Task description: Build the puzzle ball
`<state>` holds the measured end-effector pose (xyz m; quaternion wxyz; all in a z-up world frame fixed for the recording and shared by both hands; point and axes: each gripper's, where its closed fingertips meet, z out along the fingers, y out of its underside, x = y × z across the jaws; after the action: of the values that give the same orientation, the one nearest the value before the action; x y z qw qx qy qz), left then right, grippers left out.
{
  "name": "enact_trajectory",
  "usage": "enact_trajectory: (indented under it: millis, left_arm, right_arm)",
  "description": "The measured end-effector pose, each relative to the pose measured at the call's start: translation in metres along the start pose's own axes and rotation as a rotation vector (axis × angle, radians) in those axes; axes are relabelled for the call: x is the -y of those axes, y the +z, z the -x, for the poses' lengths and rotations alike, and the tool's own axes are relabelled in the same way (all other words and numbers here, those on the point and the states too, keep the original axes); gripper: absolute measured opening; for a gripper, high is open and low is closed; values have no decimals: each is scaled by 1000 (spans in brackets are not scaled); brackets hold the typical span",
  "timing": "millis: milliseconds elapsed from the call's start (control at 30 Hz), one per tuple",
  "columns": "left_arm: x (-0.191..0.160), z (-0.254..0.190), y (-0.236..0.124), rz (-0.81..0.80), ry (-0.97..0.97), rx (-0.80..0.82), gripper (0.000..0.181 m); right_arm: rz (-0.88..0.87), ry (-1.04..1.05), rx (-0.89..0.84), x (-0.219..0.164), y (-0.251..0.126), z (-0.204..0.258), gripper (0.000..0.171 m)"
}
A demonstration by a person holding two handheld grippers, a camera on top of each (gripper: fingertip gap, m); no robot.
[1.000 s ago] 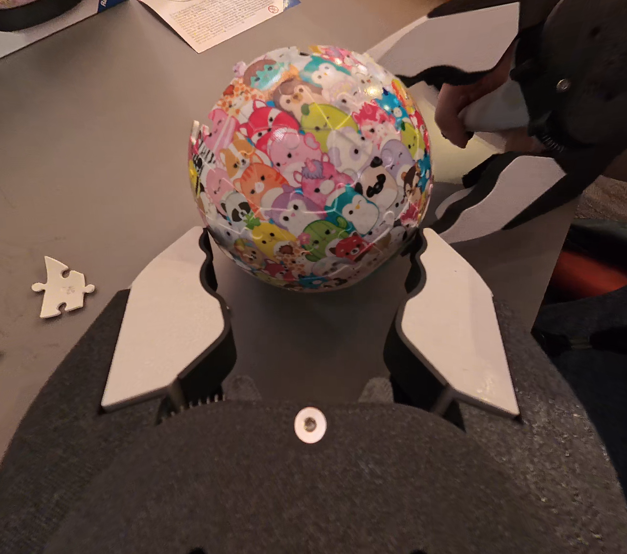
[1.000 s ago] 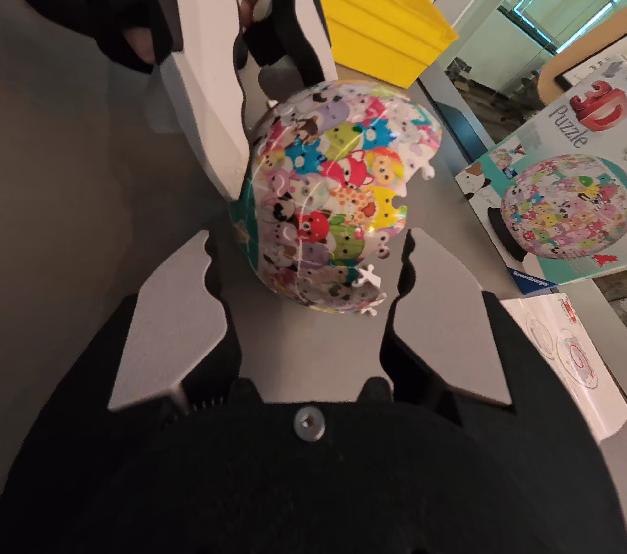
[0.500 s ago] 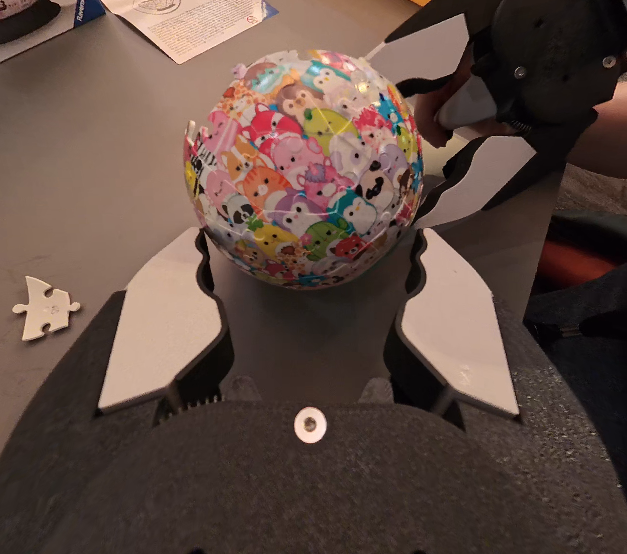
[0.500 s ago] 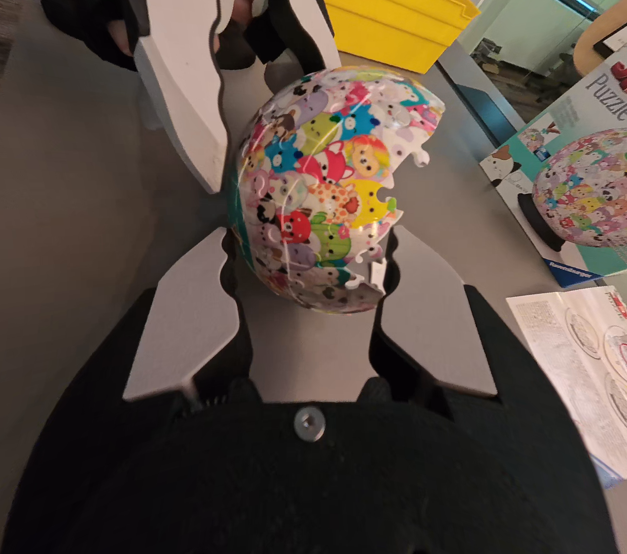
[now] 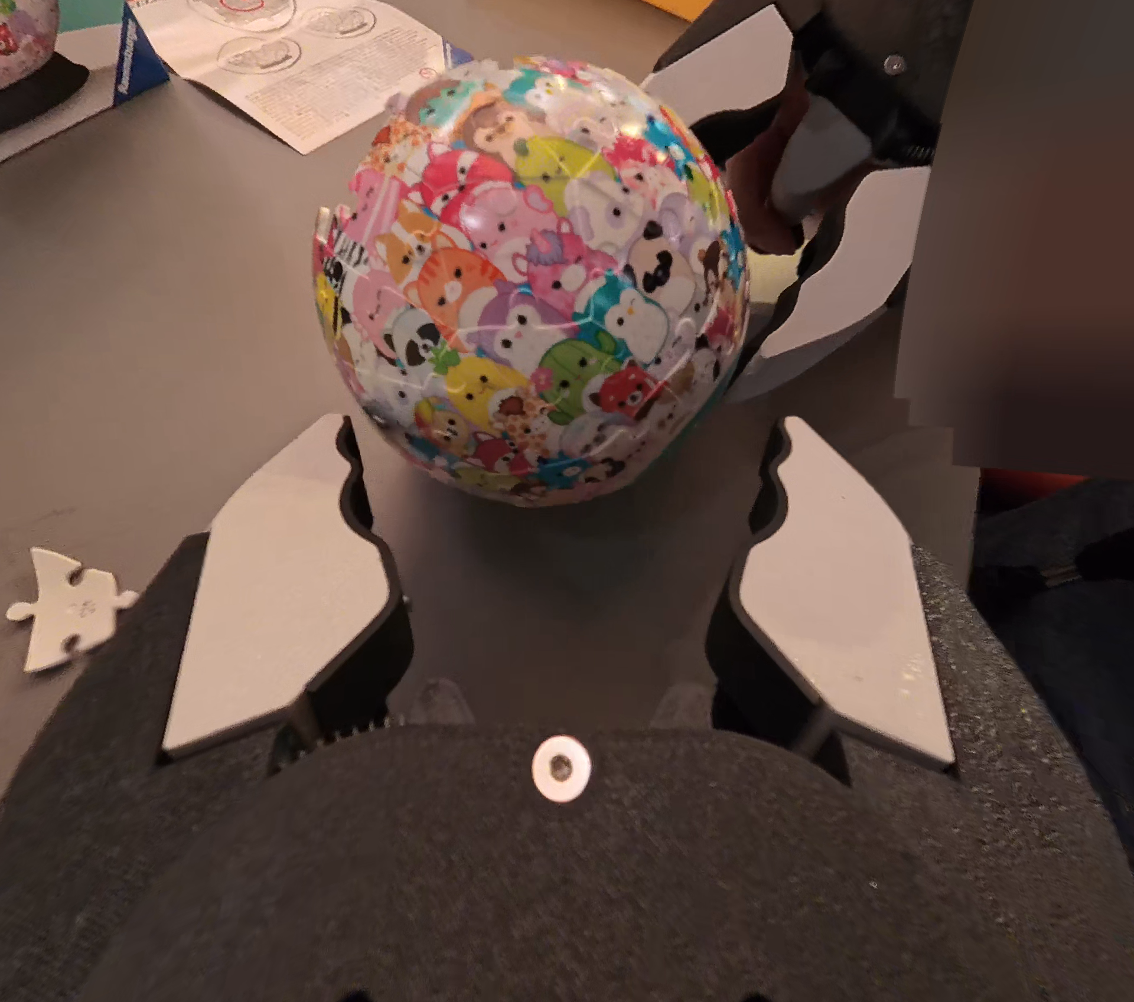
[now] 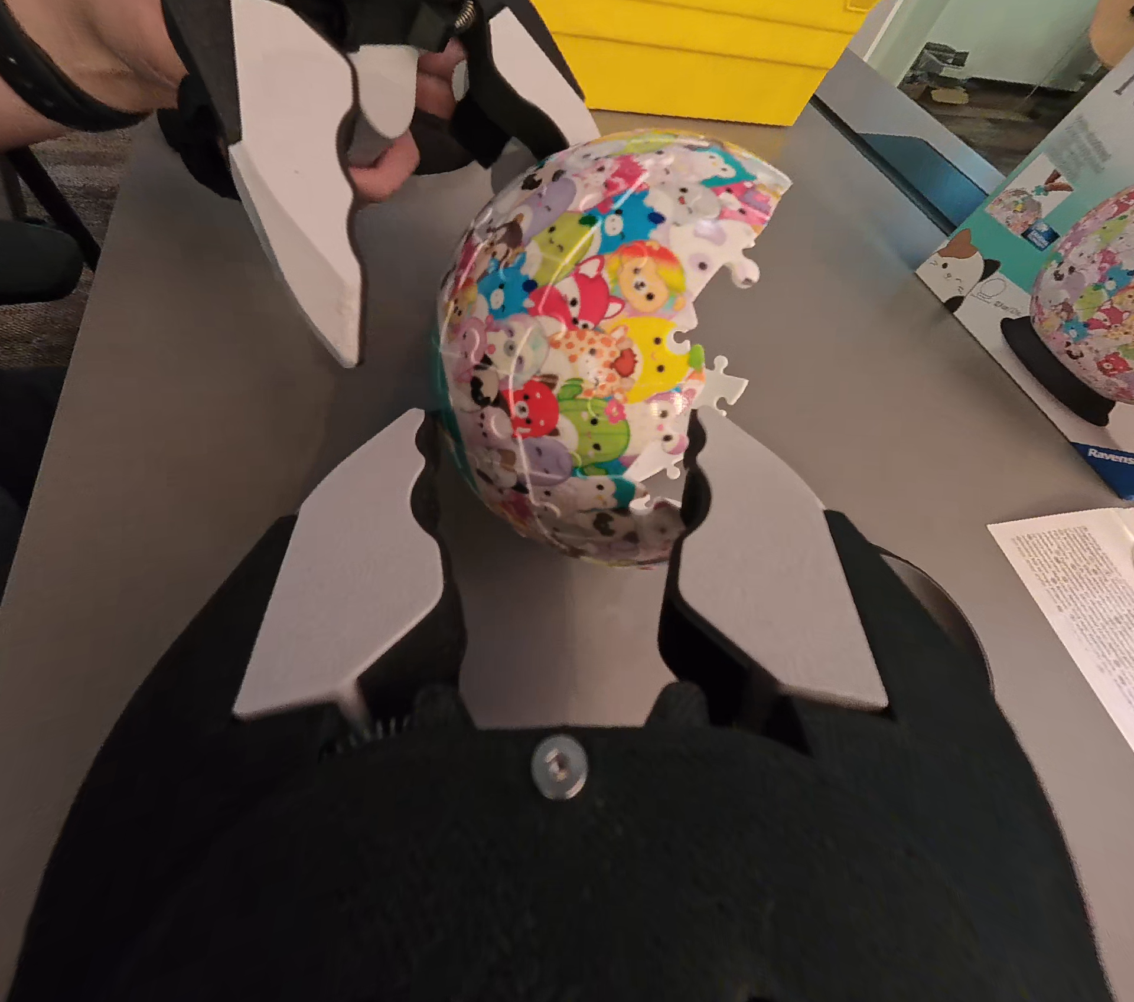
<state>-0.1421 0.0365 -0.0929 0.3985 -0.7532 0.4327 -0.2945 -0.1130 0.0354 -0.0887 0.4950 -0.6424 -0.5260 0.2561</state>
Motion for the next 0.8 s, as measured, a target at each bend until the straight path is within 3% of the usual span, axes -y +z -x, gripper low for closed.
enact_trajectory:
  millis: [233,367,533,800]
  left_arm:
    - [0,5,12,-24,37,-54,136]
    - [-5,7,16,-30,125,-57,137]
    - [-13,18,20,0,285,32,124]
    - [-17,22,36,52,281,78,131]
  right_arm:
    - [1,17,3,-1,0,-1,78]
    - [6,29,5,-3,-1,-3,78]
    - [4,60,16,-4,-2,-5,78]
    - [0,99,31,-6,-1,-6,78]
